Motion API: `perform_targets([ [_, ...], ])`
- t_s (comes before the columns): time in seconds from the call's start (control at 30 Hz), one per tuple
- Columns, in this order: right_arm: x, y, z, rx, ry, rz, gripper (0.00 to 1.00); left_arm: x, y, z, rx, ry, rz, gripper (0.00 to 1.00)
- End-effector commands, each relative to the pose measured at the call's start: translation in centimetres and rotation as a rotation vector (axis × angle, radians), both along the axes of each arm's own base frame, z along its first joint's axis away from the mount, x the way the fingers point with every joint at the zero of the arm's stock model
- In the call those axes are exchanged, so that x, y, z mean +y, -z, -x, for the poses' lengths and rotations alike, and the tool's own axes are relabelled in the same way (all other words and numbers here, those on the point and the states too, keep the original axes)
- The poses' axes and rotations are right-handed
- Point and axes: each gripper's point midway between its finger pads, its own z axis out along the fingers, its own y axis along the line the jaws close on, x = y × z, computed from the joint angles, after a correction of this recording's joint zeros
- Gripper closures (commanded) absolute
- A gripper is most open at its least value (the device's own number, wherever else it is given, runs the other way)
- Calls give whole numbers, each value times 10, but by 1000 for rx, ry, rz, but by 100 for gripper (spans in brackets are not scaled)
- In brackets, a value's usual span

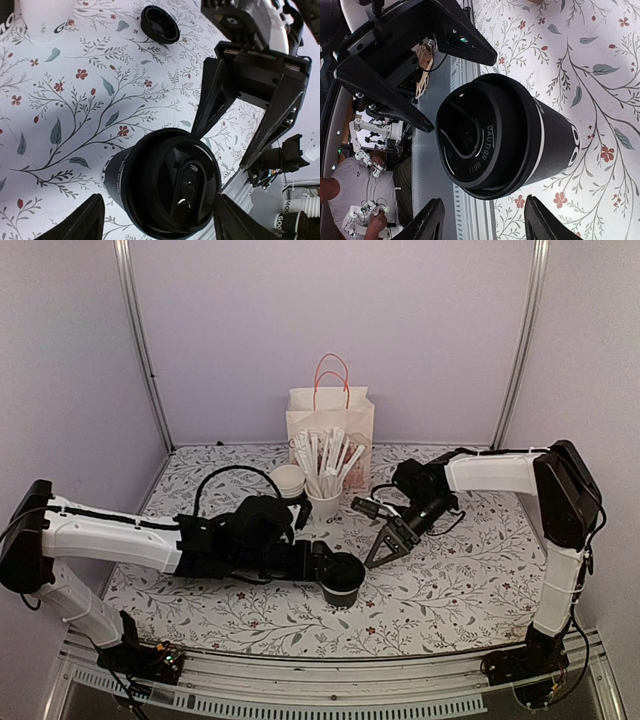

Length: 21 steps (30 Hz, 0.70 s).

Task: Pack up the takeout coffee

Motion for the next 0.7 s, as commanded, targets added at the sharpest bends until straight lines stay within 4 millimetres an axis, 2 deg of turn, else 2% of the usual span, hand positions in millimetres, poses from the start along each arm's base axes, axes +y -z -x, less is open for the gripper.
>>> perform_targets([
  [0.0,-4,2,-1,-63,3,33,43,7,-9,-2,-30,-24,-47,23],
  [0.2,-9,8,-4,-89,14,65,41,24,-1,2,-6,-69,-92,21],
  [0.37,-12,-7,-25,-173,46,55,41,30,0,20,22,-82,-83,21],
  [0.53,-3,-20,-45,-240,59,38,40,30,7,33,71,-89,-58,21],
  [0.67,4,-20,-47,-202,58,16,40,28,12,35,87,-98,-40,21],
])
